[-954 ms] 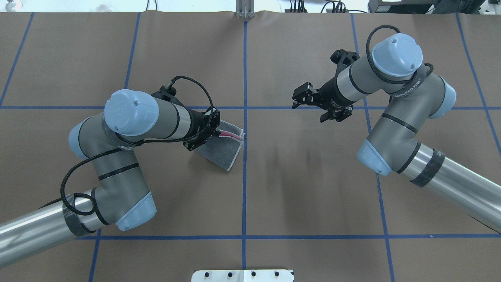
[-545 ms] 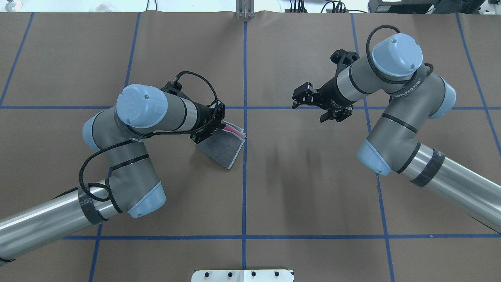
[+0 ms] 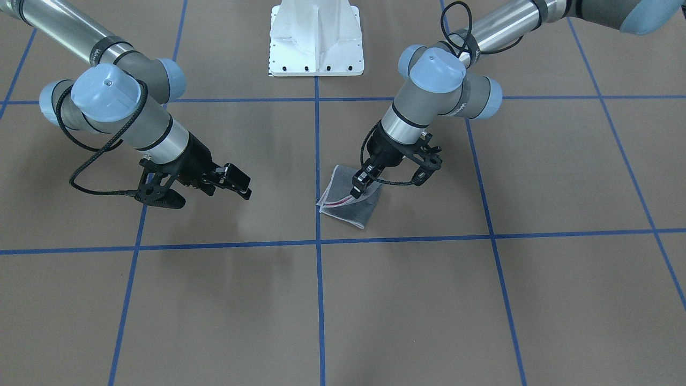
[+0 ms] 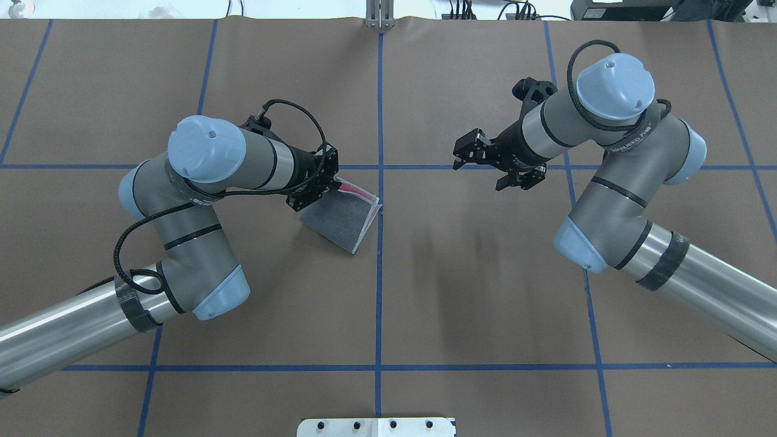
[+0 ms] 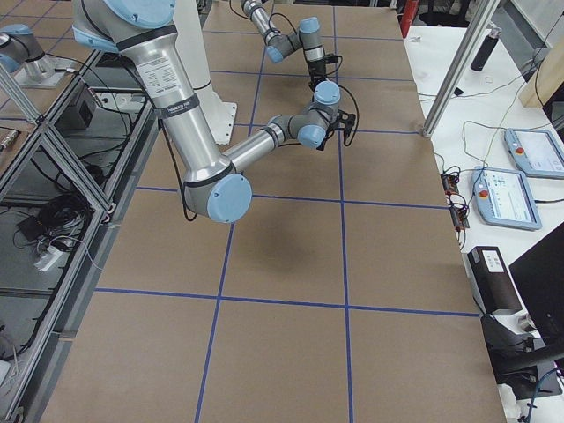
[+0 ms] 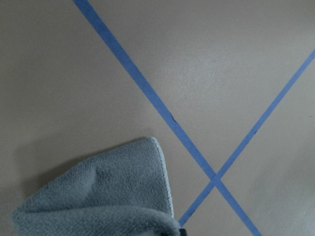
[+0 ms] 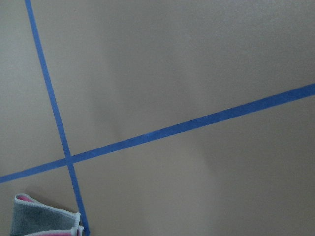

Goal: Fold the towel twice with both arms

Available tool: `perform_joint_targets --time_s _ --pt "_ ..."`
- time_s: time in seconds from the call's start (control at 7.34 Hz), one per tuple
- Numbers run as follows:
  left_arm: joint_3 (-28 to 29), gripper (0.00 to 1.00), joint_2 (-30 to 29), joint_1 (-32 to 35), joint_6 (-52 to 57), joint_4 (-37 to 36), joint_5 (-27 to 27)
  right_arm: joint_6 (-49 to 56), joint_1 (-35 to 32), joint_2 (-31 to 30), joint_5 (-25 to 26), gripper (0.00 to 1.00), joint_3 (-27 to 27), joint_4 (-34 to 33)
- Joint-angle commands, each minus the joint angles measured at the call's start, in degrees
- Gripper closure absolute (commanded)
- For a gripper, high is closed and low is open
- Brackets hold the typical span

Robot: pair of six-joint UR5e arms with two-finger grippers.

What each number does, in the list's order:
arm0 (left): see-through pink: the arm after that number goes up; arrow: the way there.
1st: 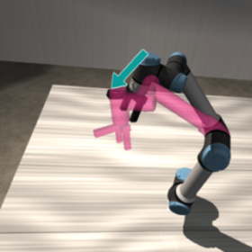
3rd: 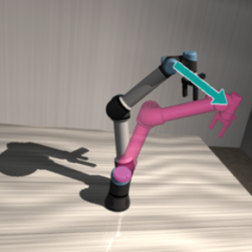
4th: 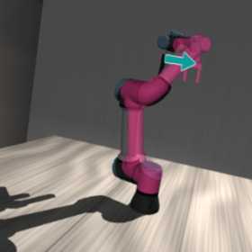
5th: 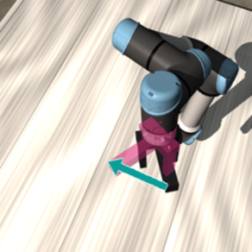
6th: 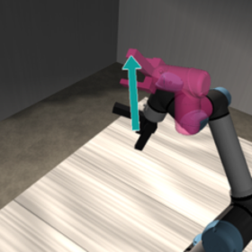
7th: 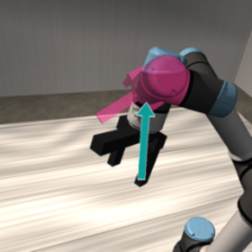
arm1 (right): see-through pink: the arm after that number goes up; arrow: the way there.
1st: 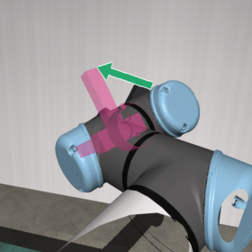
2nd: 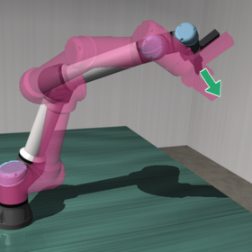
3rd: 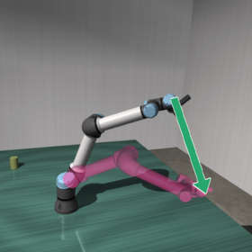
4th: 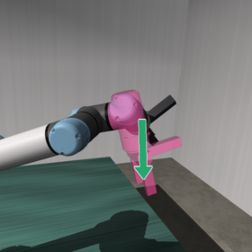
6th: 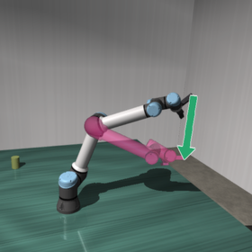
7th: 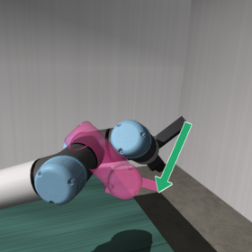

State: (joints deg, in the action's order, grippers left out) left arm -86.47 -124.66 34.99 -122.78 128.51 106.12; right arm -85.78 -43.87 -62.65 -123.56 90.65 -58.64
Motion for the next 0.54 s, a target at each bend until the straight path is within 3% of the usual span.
perform_joint_targets --time_s 0.0,0.27,0.41 --pt "0.9 1.0 0.1 0.4 0.0 0.1 0.5 0.0 0.4 -0.1 0.3 0.0 -0.1 0.0" --pt "2.3 1.0 -0.4 0.5 -0.3 0.1 0.4 0.0 0.4 -0.2 0.3 0.0 -0.4 0.0" --pt "2.8 0.63 -0.5 0.7 -0.2 0.1 0.3 0.0 0.4 -0.2 0.3 0.0 -0.4 0.0"
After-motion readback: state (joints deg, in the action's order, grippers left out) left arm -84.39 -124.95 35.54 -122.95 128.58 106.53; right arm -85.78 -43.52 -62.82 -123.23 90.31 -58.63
